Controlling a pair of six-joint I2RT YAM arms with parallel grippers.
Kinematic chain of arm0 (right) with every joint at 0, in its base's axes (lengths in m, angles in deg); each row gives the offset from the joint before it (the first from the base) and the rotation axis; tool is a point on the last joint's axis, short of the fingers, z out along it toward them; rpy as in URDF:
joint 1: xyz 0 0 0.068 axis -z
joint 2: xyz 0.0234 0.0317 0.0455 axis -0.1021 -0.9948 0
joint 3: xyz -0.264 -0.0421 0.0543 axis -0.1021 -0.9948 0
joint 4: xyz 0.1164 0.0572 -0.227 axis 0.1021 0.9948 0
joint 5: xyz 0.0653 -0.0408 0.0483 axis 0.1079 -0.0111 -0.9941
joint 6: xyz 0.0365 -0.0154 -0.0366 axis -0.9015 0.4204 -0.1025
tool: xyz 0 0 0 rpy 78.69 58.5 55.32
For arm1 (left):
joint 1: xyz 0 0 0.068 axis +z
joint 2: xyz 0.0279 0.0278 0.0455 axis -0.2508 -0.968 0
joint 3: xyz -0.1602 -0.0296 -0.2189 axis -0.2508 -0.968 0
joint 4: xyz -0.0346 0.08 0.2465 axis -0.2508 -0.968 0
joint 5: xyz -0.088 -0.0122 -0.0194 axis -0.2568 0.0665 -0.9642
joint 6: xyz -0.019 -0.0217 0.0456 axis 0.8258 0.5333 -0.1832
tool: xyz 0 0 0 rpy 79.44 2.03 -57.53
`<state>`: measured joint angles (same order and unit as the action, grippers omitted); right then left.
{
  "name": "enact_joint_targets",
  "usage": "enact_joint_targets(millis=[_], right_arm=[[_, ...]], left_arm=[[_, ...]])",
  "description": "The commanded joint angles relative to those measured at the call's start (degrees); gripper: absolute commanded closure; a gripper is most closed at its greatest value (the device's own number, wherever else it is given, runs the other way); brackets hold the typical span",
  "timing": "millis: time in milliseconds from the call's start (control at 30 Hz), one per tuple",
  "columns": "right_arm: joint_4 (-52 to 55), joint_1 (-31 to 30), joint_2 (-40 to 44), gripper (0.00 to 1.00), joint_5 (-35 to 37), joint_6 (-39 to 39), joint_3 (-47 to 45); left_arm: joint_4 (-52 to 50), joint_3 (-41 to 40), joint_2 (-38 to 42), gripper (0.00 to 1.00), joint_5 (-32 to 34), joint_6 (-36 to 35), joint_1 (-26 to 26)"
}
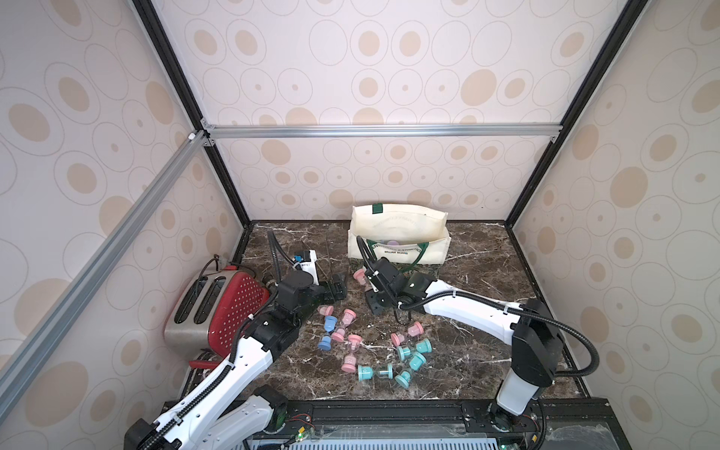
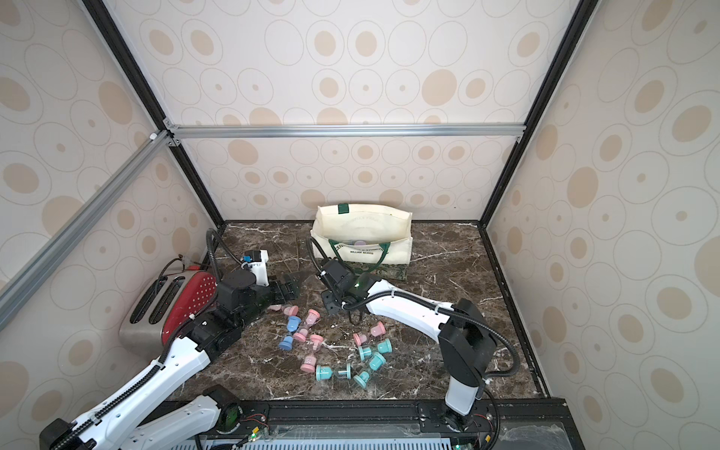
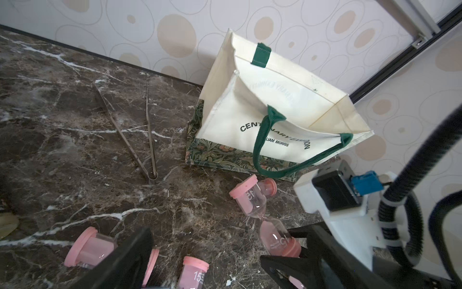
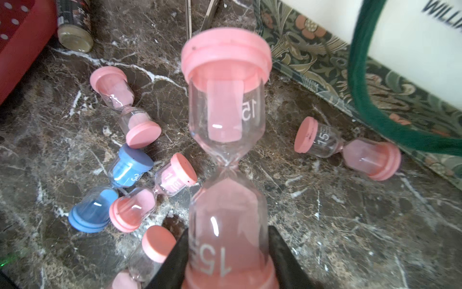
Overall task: Put the hourglass into the canvas bag
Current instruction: Pick up the hourglass from the center of the board, then place the hourglass in the canvas bag.
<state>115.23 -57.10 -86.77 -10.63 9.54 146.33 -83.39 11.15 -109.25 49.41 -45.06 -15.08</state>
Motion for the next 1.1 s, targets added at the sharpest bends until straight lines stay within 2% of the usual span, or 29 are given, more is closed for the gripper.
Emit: enact_joint_targets(millis=[0, 200, 300, 533, 700, 1067], right_arm=[[6.23, 2.60, 2.07, 0.77, -1.53, 4.96, 4.22], [11.41, 7.63, 2.62, 0.78, -5.00, 9.42, 11.57], [15.14, 9.32, 1.47, 0.80, -3.94, 11.32, 16.59], [14.52, 14.82, -1.66, 0.80, -7.04, 13.22, 23.81], [16.04, 18.31, -10.51, 0.81, -9.89, 13.17, 33.72], [22.74, 21.75, -28.58, 0.81, -10.34, 15.11, 53.47]], left_arm=[[1.78, 2.46, -1.24, 0.03, -0.24, 0.07, 0.25], [7.65, 4.05, -5.63, 0.02, -3.07, 0.64, 0.16], [9.52, 5.14, -7.30, 0.03, -3.77, 0.90, 0.03], [12.38, 6.40, -10.68, 0.03, -3.77, 0.81, -1.02], [13.73, 7.29, -13.56, 0.03, -3.97, 0.81, -2.80], [14.83, 8.92, -20.16, 0.02, -0.12, 0.37, -6.76]])
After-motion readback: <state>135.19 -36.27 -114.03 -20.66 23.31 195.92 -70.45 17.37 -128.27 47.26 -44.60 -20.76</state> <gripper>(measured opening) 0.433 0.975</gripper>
